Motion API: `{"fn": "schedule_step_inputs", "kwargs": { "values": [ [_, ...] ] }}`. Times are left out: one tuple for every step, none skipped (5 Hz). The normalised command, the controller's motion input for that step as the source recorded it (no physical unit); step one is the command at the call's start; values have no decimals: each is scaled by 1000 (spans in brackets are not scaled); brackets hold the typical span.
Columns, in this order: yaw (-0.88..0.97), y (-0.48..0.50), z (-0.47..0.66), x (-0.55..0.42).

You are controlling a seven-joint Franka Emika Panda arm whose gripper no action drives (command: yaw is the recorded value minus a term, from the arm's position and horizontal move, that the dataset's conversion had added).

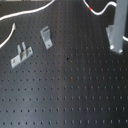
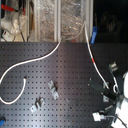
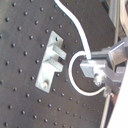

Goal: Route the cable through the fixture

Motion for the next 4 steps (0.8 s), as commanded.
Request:
{"fn": "schedule_step_inputs", "kwargs": {
  "values": [
    [814,-36,393,-23],
    [763,53,388,-81],
    [603,115,281,-154],
    [363,216,105,-253]
  ]
}}
